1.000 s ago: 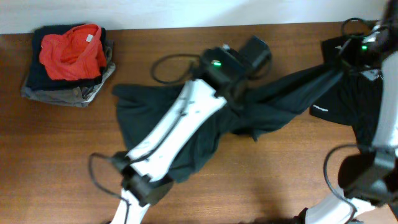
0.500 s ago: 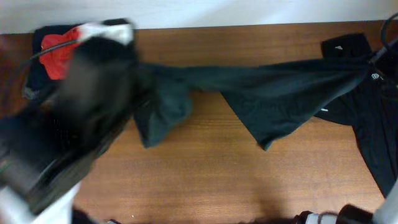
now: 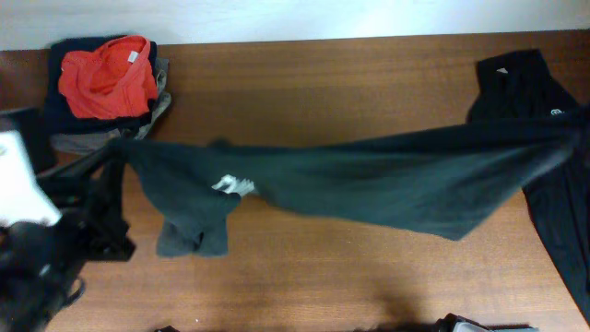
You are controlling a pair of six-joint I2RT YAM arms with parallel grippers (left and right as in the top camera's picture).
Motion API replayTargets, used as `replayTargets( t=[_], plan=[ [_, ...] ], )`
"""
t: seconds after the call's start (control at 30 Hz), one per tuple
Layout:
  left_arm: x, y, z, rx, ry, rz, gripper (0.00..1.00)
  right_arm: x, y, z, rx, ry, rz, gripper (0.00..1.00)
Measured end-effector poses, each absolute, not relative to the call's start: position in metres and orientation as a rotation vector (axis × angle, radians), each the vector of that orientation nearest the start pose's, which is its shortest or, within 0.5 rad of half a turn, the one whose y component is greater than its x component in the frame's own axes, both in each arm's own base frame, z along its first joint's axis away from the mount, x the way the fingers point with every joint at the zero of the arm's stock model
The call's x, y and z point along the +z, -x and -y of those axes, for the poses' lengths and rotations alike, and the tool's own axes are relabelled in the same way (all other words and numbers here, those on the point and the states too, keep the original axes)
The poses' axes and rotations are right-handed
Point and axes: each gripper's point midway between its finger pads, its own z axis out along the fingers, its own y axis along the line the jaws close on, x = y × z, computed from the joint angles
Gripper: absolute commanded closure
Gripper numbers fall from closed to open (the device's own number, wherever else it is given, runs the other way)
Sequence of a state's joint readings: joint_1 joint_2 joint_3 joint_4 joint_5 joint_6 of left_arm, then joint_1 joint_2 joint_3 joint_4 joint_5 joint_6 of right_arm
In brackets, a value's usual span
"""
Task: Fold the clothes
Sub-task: 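Lift the T-shirt high with both grippers and swing it leftward, then lay the T-shirt flat on the table center, lowering the left gripper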
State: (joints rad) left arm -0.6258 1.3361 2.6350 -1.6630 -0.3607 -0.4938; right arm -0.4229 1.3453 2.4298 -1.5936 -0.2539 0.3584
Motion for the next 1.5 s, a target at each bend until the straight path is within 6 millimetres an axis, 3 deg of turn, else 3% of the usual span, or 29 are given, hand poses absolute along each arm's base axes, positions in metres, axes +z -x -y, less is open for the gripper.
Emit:
replayTargets(
  t=[0.13, 0.27, 0.33, 0.43, 0.63, 0.77, 0.87, 0.93, 1.03, 1.13, 1.23, 1.3, 1.37, 1.4, 1.5],
  plan=[
    [0.547, -0.191, 0.053, -0.375, 0.155, -1.887, 0.99, 0.518, -0.215, 0.049, 0.213, -0.605, -1.897, 0.96],
    [0.55, -0.219, 0.053, -0.275, 0.225, -1.861, 0.99, 0.52, -0.227, 0.053, 0.221, -0.597, -1.895, 0.96],
    [0.553, -0.244, 0.059, -0.209, 0.263, -1.841, 0.99, 0.517, -0.247, 0.058, 0.244, -0.591, -1.912, 0.96],
    [0.553, -0.291, 0.072, -0.113, 0.3, -1.809, 0.99, 0.506, -0.293, 0.068, 0.316, -0.57, -1.953, 0.96],
    [0.529, -0.423, 0.095, 0.049, 0.322, -1.755, 0.99, 0.464, -0.397, 0.087, 0.45, -0.532, -2.026, 0.96],
    [0.516, -0.502, 0.091, 0.101, 0.3, -1.669, 0.99, 0.444, -0.45, 0.076, 0.535, -0.464, -2.033, 0.96],
    [0.515, -0.528, 0.08, 0.134, 0.294, -1.62, 0.99, 0.447, -0.473, 0.064, 0.601, -0.417, -1.992, 0.96],
    [0.526, -0.531, 0.073, 0.146, 0.288, -1.579, 0.99, 0.456, -0.477, 0.059, 0.631, -0.397, -1.959, 0.96],
    [0.555, -0.513, 0.065, 0.151, 0.276, -1.525, 0.99, 0.475, -0.471, 0.059, 0.642, -0.383, -1.913, 0.96],
    [0.572, -0.479, 0.058, 0.167, 0.242, -1.548, 0.99, 0.482, -0.458, 0.057, 0.642, -0.382, -1.921, 0.96],
    [0.567, -0.441, 0.045, 0.203, 0.214, -1.645, 0.99, 0.473, -0.44, 0.051, 0.645, -0.399, -1.985, 0.96],
    [0.55, -0.418, 0.038, 0.225, 0.207, -1.749, 0.99, 0.458, -0.428, 0.049, 0.624, -0.432, -2.058, 0.96],
    [0.521, -0.401, 0.031, 0.246, 0.214, -1.878, 0.89, 0.44, -0.418, 0.048, 0.581, -0.463, -2.141, 0.96],
    [0.504, -0.396, 0.03, 0.254, 0.22, -1.946, 0.89, 0.429, -0.413, 0.047, 0.559, -0.481, -2.187, 0.96],
    [0.442, -0.397, 0.035, 0.264, 0.231, -2.169, 0.99, 0.398, -0.399, 0.045, 0.478, -0.516, -2.331, 0.96]
  ],
)
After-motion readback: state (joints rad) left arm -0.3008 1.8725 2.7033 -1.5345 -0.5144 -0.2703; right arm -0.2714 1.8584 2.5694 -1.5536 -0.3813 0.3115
